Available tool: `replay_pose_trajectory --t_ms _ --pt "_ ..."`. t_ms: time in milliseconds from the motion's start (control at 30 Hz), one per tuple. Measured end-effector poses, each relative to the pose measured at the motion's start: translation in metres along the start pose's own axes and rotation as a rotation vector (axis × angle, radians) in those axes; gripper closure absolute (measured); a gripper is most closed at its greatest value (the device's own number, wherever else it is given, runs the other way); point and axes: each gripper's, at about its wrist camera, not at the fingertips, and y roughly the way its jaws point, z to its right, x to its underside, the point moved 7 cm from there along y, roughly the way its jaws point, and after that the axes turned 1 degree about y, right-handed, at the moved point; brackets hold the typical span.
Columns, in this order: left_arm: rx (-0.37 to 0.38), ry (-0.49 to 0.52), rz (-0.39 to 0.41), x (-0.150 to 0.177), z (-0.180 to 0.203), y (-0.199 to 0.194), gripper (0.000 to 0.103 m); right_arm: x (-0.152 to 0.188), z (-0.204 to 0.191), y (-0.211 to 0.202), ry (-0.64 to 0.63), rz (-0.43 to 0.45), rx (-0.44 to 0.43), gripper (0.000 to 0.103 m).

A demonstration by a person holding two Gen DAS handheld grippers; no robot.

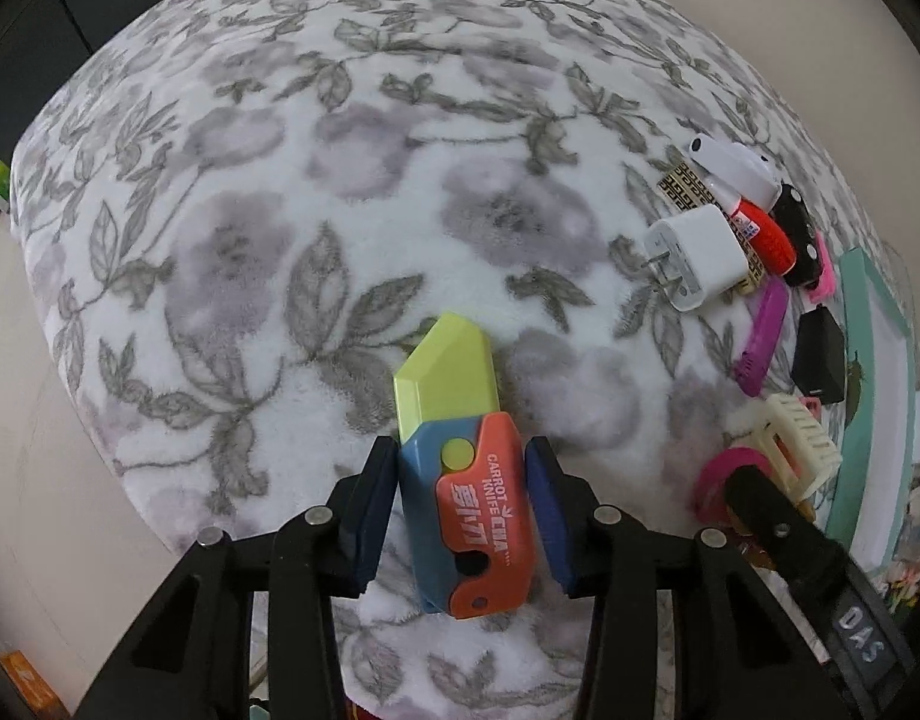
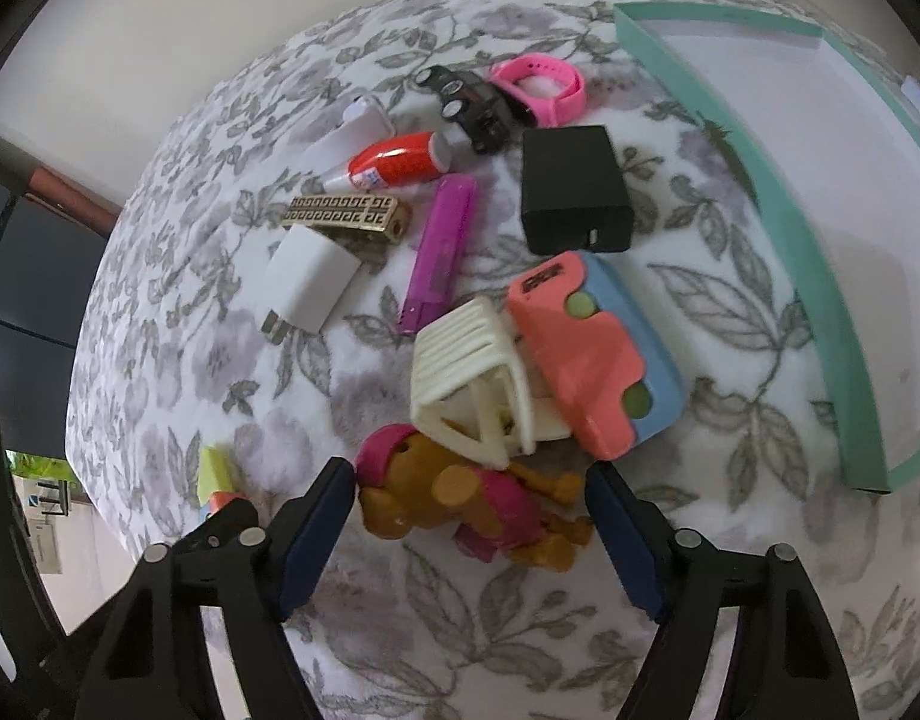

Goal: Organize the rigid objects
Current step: 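Grasp the orange-blue box cutter with the left tool while the right tool grasps the pink toy dog, then carry the box cutter with the left tool while the right tool carries the toy dog over the tray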

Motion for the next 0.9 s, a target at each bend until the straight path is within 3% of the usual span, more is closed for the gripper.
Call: replay_pose_trajectory --t_ms 633,900 --pt "-0.101 0.078 0.034 -0.004 0.013 0.007 0.058 0.0 -0.014 0.007 -0.098 0.007 0.034 0.035" --pt "-0.063 0.081 0.024 0.003 0.02 0.0 0.059 0.005 -0.004 -0.005 -0.058 -0.025 -0.024 0.036"
